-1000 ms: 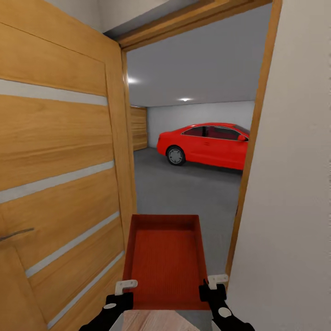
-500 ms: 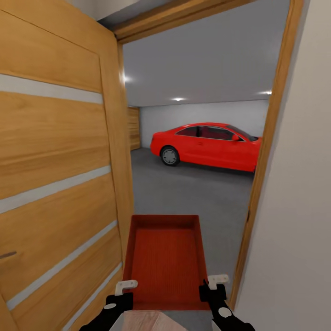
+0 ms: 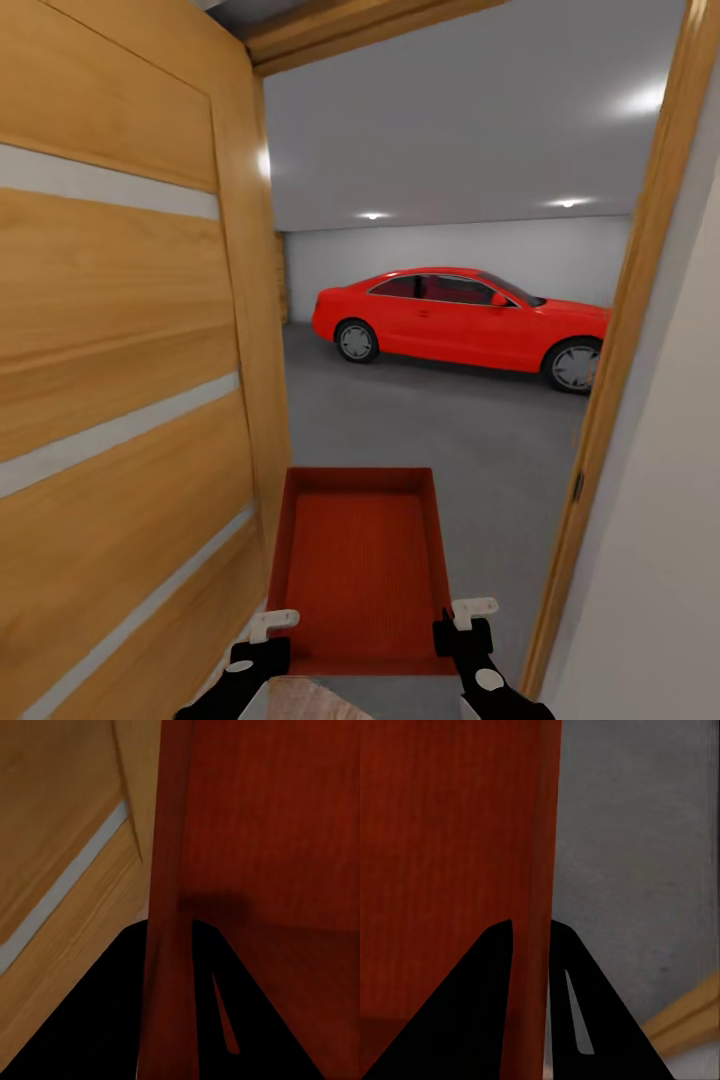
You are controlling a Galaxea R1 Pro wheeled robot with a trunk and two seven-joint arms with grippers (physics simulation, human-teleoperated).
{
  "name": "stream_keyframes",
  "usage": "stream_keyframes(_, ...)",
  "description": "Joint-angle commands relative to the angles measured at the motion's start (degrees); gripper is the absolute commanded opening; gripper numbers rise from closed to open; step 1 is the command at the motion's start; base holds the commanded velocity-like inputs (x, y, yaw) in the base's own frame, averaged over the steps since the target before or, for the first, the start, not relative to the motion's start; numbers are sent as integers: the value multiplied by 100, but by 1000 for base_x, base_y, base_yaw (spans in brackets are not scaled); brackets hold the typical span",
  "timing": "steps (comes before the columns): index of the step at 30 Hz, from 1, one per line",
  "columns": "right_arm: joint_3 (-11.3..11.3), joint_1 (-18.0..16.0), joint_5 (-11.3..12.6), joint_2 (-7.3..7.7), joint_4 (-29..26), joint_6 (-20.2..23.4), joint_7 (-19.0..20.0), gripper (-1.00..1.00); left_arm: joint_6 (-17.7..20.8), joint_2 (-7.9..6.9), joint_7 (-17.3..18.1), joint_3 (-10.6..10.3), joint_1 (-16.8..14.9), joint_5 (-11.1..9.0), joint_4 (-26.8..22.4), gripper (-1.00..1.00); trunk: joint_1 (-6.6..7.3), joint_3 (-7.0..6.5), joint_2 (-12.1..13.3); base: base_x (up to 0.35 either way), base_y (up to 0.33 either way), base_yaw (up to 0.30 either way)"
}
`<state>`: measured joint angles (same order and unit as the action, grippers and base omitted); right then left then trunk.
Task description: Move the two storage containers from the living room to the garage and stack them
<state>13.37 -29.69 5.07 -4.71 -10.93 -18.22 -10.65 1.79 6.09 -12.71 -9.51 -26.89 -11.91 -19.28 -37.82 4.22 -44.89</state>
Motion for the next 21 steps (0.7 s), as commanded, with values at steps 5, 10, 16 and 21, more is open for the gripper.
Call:
stream_keyframes(5,-98,-10,47,31,-6,-477,-318,-100,23,-12,-109,72,0,-57,4,-100,-4,9,-7,244,259,-240)
stream_keyframes(10,-98,-10,47,32,-6,-479,-316,-100,23,-12,-109,72,-1,-57,4,-100,-4,9,-7,244,260,-240)
stream_keyframes(16,-98,-10,47,31,-6,-477,-315,-100,23,-12,-109,72,-1,-53,2,-100,-4,9,-7,245,259,-240)
stream_keyframes(21,-98,-10,47,31,-6,-476,-315,-100,14,-12,-109,72,0,-49,-8,-100,-4,9,-7,187,164,-240)
